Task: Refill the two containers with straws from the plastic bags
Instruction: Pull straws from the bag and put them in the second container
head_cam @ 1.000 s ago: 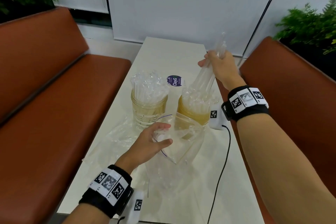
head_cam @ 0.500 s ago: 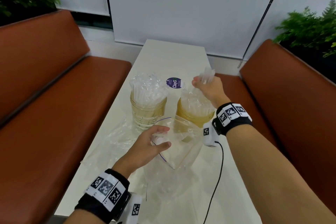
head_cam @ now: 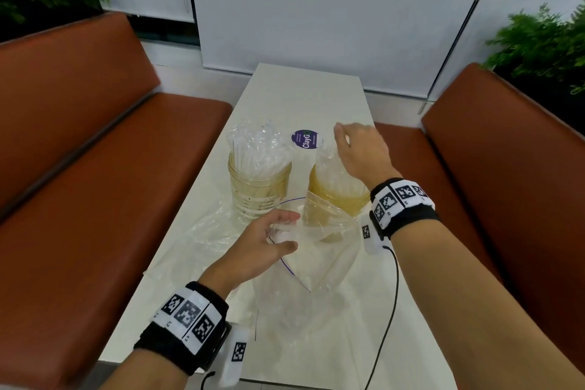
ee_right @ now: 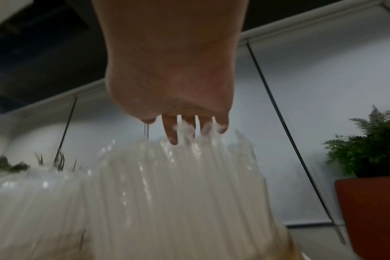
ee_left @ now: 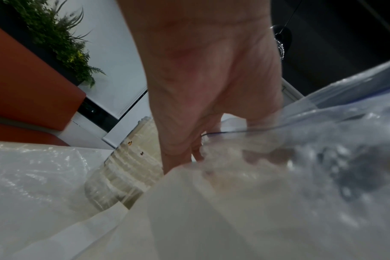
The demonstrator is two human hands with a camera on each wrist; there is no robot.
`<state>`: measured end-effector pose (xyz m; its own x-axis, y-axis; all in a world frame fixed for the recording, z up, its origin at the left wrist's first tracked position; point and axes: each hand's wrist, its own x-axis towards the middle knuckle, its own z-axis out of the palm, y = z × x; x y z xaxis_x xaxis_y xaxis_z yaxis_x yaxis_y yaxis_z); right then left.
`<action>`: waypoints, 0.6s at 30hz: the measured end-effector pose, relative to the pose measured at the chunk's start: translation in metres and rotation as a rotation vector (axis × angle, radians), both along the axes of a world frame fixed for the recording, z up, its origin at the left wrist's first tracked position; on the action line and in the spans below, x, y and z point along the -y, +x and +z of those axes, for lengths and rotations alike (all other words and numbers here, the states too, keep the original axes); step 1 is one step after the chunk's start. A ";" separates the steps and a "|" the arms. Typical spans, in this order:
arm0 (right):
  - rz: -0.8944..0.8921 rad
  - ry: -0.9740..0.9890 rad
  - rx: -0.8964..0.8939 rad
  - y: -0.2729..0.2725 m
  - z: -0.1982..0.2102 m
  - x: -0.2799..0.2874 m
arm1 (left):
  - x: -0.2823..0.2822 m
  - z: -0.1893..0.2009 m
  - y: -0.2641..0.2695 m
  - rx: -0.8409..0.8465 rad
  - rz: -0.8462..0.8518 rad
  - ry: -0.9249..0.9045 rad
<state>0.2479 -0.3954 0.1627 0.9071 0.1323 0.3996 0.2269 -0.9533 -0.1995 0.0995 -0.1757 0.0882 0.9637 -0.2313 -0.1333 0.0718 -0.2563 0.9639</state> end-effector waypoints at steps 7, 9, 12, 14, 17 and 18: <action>-0.064 -0.099 -0.191 -0.006 -0.023 0.009 | 0.000 0.013 -0.005 -0.001 -0.067 0.016; -0.067 -0.046 -0.073 -0.010 -0.017 0.011 | 0.000 0.019 -0.008 0.013 -0.086 -0.007; -0.060 -0.187 -0.273 -0.020 -0.019 0.015 | 0.001 0.026 -0.011 0.039 -0.138 -0.019; -0.049 -0.142 -0.167 -0.033 -0.010 0.012 | 0.000 0.031 -0.013 0.067 -0.176 -0.034; 0.212 0.135 0.194 -0.073 0.022 -0.010 | -0.003 0.033 -0.014 0.099 -0.196 -0.072; 0.336 0.213 0.170 -0.088 0.032 -0.019 | -0.005 0.033 -0.014 0.104 -0.182 -0.109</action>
<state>0.1597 -0.3764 0.1950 0.7468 0.3072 0.5898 0.5641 -0.7624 -0.3172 0.0857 -0.1709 0.1208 0.9122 -0.4097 -0.0006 -0.0668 -0.1502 0.9864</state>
